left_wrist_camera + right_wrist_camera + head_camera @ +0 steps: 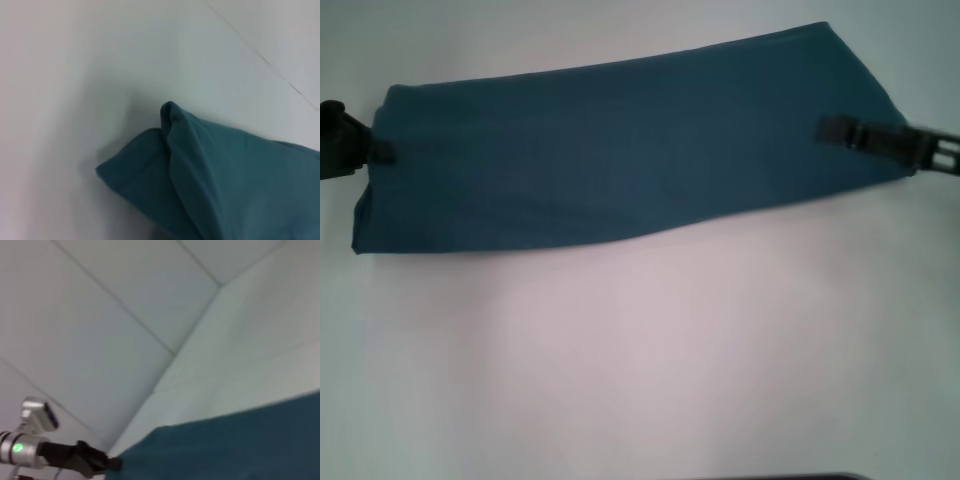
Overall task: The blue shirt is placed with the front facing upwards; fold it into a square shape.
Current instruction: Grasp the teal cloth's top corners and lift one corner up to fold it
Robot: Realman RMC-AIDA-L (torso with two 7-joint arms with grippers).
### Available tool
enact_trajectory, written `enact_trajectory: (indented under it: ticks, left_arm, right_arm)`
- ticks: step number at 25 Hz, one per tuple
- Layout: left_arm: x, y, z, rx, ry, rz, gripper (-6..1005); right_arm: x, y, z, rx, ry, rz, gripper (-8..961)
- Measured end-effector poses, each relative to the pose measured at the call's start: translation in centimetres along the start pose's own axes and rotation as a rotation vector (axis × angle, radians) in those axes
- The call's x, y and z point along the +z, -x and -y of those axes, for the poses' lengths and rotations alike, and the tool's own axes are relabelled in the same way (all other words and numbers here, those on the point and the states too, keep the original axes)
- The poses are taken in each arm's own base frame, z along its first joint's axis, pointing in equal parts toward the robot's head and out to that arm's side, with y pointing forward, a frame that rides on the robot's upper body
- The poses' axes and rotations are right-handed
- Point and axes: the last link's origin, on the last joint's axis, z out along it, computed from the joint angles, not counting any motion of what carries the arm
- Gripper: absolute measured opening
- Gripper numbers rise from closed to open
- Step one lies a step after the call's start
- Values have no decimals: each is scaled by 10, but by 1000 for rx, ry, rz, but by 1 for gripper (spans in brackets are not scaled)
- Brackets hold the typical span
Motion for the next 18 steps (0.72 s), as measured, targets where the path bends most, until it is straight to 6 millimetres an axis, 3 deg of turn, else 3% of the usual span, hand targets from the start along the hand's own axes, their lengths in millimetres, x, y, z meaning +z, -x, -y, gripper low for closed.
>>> enact_trajectory:
  ticks: [4, 8, 12, 18]
  left_arm:
    - [6, 4, -5, 20, 18, 16, 38]
    - [11, 5, -12, 43, 41, 28, 38]
    - [14, 5, -21, 65, 76, 28, 38]
    - [12, 3, -34, 93, 145, 37, 38]
  right_arm:
    - [27, 6, -11, -168, 75, 109, 913]
    - [71, -3, -7, -420, 52, 131, 905]
    - [104, -18, 6, -549, -88, 133, 674]
    - [113, -34, 11, -528, -178, 163, 427]
